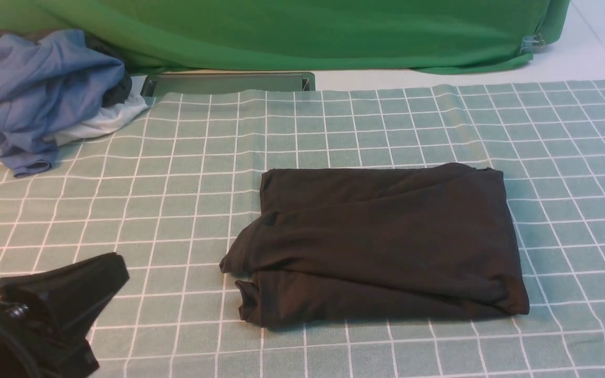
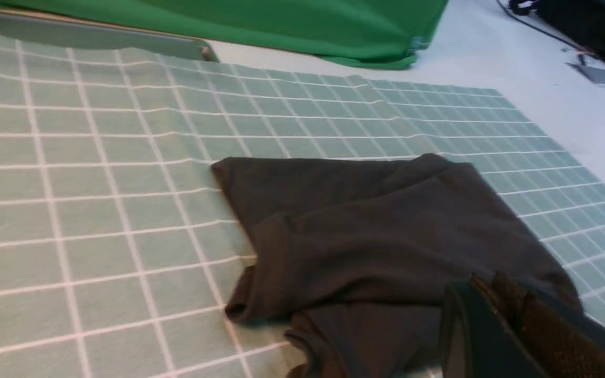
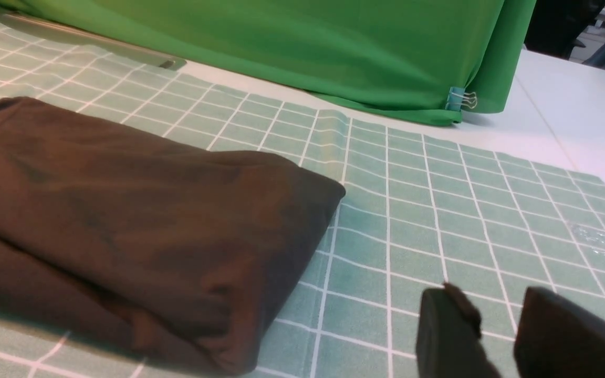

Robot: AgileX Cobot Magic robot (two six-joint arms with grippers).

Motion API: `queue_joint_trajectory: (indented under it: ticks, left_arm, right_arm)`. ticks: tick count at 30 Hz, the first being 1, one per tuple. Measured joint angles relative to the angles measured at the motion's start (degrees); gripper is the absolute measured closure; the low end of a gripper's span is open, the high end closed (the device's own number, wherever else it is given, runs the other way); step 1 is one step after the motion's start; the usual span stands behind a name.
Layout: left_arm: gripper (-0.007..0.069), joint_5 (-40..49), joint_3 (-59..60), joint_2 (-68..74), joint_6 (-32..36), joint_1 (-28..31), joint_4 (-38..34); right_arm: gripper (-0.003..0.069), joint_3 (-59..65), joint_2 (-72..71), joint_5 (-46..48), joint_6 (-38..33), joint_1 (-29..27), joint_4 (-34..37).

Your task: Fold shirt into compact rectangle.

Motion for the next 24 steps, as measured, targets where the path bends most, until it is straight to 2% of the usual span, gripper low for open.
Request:
queue_joint_trajectory:
  ticks: [3,6,8,14,17,21,24]
  left_arm:
    - [0.0606,2.2,0.2,0.0,-8.3,3.4,5.5]
    - [0.0606,2.3,1.3,-0.4,-10.1,6.6,7.8]
    - [0.0606,1.5,3.2,-1.9,-9.3,9.7,7.5]
    - [0.0606,-3.6,12.0,-13.3,-0.4,20.1,0.2]
    - [0.0606,-3.9,15.6,-18.2,0.3,25.0,-0.6]
    - [0.0606,-4.0,19.1,-22.1,1.2,28.9,-0.9]
    - [0.0606,-3.8,20.0,-24.5,1.7,29.5,-1.3]
  right_arm:
    - [0.0424,0.0,0.0,0.0,0.0,0.0,0.0]
    - [0.0424,0.0,0.0,0.0,0.0,0.0,0.0]
    - [0.0424,0.0,0.0,0.0,0.0,0.0,0.0]
    - [0.0422,0.0,0.0,0.0,0.0,0.0,0.0]
    - [0.0421,0.0,0.0,0.0,0.0,0.0,0.0]
    - [0.0421,0.0,0.0,0.0,0.0,0.0,0.0]
    - [0.0421,0.0,0.0,0.0,0.0,0.0,0.0]
